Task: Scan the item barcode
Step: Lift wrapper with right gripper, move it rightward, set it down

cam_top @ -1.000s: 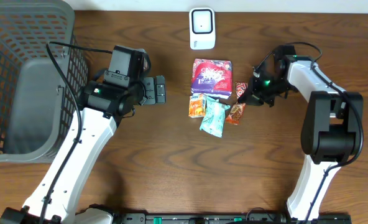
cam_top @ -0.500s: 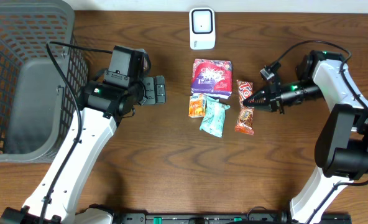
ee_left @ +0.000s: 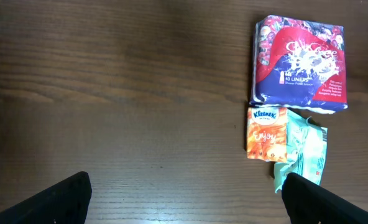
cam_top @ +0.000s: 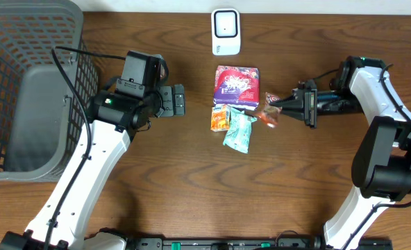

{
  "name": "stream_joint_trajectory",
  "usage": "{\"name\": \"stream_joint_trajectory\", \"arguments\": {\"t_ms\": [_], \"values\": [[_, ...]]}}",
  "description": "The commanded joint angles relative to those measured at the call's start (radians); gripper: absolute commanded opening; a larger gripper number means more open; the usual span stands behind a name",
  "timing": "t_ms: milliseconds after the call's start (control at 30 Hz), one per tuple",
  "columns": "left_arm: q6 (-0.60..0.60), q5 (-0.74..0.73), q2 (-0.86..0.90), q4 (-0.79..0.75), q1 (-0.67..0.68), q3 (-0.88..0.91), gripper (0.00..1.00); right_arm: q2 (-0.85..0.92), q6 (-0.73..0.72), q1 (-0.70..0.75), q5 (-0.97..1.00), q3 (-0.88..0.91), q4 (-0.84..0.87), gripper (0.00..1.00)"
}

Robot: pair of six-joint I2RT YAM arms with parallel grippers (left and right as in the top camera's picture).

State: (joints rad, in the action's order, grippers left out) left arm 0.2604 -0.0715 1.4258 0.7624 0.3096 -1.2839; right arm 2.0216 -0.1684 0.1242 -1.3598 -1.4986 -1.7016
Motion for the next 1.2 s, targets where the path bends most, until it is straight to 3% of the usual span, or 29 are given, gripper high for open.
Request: {"name": "stream_joint_trajectory", "arguments": {"t_ms": [0, 100, 533, 833, 967, 1167], "values": [[-0.009, 0.013, 0.005, 0.005, -0.003, -0.013, 0.98, -0.010, -0.124, -0.009, -0.147, -0.012, -0.001, 0.06], [-0.009, 0.013, 0.005, 0.005, -0.003, -0.013, 0.98, -0.010, -0.124, -0.008, -0.189, -0.012, -0.001, 0.02], [-0.009, 0.013, 0.005, 0.005, -0.003, -0.013, 0.98, -0.010, -0.122, -0.008, -0.178, -0.012, 0.005, 0.01], [-0.009, 0.013, 0.005, 0.005, -0.003, -0.013, 0.98, -0.010, -0.123, -0.007, -0.039, -0.012, 0.047, 0.01], [-0.009, 0.013, 0.005, 0.005, -0.003, -0.013, 0.98, -0.010, -0.167, -0.007, 0.167, -0.012, 0.205, 0.01], [-0.009, 0.013, 0.005, 0.005, -0.003, -0.013, 0.98, -0.010, -0.333, -0.007, 0.834, -0.012, 0.450, 0.01]]}}
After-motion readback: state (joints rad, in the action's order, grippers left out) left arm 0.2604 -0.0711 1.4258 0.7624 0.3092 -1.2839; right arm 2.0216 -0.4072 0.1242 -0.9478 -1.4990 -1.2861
